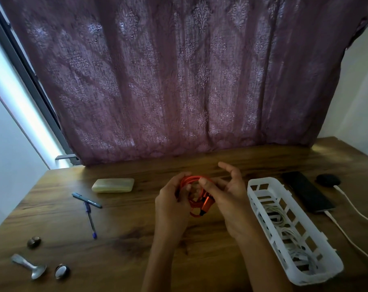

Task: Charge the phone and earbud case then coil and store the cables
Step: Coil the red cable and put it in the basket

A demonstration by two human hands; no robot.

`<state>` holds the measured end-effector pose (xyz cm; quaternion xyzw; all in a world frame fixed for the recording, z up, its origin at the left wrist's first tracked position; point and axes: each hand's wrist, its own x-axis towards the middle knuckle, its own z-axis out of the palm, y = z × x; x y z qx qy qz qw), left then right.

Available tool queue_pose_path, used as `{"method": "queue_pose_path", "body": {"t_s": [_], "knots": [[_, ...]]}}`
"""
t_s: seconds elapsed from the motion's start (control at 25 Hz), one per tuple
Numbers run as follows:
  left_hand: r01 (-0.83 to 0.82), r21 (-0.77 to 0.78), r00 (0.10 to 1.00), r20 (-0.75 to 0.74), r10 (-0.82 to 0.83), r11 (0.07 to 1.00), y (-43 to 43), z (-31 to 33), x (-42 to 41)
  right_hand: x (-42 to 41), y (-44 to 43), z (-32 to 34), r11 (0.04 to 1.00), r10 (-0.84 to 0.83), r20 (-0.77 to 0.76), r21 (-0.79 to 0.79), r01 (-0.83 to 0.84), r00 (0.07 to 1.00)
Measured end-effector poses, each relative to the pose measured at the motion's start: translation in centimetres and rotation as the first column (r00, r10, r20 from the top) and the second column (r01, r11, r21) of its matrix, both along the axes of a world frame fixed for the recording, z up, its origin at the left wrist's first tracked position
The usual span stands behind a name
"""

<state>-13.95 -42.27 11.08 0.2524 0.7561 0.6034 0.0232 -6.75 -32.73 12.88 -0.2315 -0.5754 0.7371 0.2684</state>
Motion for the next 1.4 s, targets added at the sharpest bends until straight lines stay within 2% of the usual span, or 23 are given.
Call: {"method": "queue_pose_path", "body": {"t_s": [0.04, 0.12, 0.24, 0.36, 0.48, 0.56, 0.64, 0.68, 0.76, 0.84, 0.88, 1.0, 1.16, 1.24, 1.4], "knots": [[0.001, -0.007, 1.0, 0.006, -0.001, 1.0, 0.1, -0.1, 0.0, -0.1, 0.1, -0.1, 0.999, 0.002, -0.009, -0.047, -0.003, 1.0], [-0.008, -0.022, 1.0, -0.001, 0.008, 1.0, 0.1, -0.1, 0.0, -0.4, 0.3, -0.4, 0.969, 0.051, -0.058, -0.237, -0.064, 0.997], [-0.019, -0.027, 0.999, 0.028, 0.02, 0.999, 0.1, 0.3, 0.0, -0.8, 0.5, -1.0, 0.838, 0.13, -0.213, -0.499, -0.222, 0.968], [-0.017, 0.01, 0.993, 0.12, 0.016, 1.0, 0.1, 0.5, 0.0, -1.1, 0.7, -1.4, 0.811, 0.128, -0.228, -0.536, -0.234, 0.965], [-0.027, 0.128, 0.954, 0.298, -0.012, 0.991, -0.1, 0.6, -0.2, -1.1, 0.7, -1.3, 0.873, 0.143, -0.196, -0.437, -0.217, 0.97], [-0.025, 0.236, 0.913, 0.402, -0.074, 0.971, -0.2, 1.0, 0.0, -0.9, 0.6, -1.0, 0.931, 0.128, -0.119, -0.327, -0.16, 0.985], [-0.084, 0.317, 0.888, 0.453, -0.073, 0.945, -0.2, 1.3, 0.0, -0.8, 0.4, -0.9, 0.998, 0.042, 0.024, -0.055, -0.041, 0.999], [-0.138, 0.346, 0.88, 0.473, -0.045, 0.928, -0.2, 1.5, 0.0, -0.6, 0.3, -0.9, 0.991, -0.044, 0.05, 0.125, 0.037, 0.998], [-0.253, 0.371, 0.868, 0.495, 0.04, 0.894, -0.2, 1.7, 0.1, -0.2, 0.0, -0.5, 0.895, -0.18, -0.032, 0.41, 0.177, 0.983], [-0.32, 0.365, 0.873, 0.473, 0.122, 0.874, -0.1, 1.8, 0.2, 0.1, -0.8, -0.3, 0.809, -0.184, -0.08, 0.554, 0.197, 0.98], [-0.332, 0.365, 0.879, 0.453, 0.145, 0.87, 0.0, 1.9, 0.4, 0.1, -1.2, -0.5, 0.772, -0.181, -0.05, 0.611, 0.173, 0.982], [-0.337, 0.384, 0.875, 0.465, 0.135, 0.86, -0.1, 1.9, 0.9, -0.2, -2.2, -1.0, 0.741, -0.208, 0.081, 0.664, 0.103, 0.975], [-0.282, 0.417, 0.826, 0.564, -0.003, 0.864, -0.6, 1.8, 1.0, -0.2, -2.0, -1.0, 0.752, -0.282, 0.082, 0.638, 0.167, 0.956], [-0.177, 0.437, 0.826, 0.553, -0.108, 0.882, -1.0, 1.8, 1.2, 0.1, -1.9, -0.9, 0.743, -0.281, 0.068, 0.646, 0.173, 0.957], [0.022, 0.433, 0.812, 0.518, -0.269, 0.901, -1.4, 2.4, 1.9, 0.4, -1.5, -0.8, 0.658, -0.34, 0.046, 0.725, 0.203, 0.939]]}}
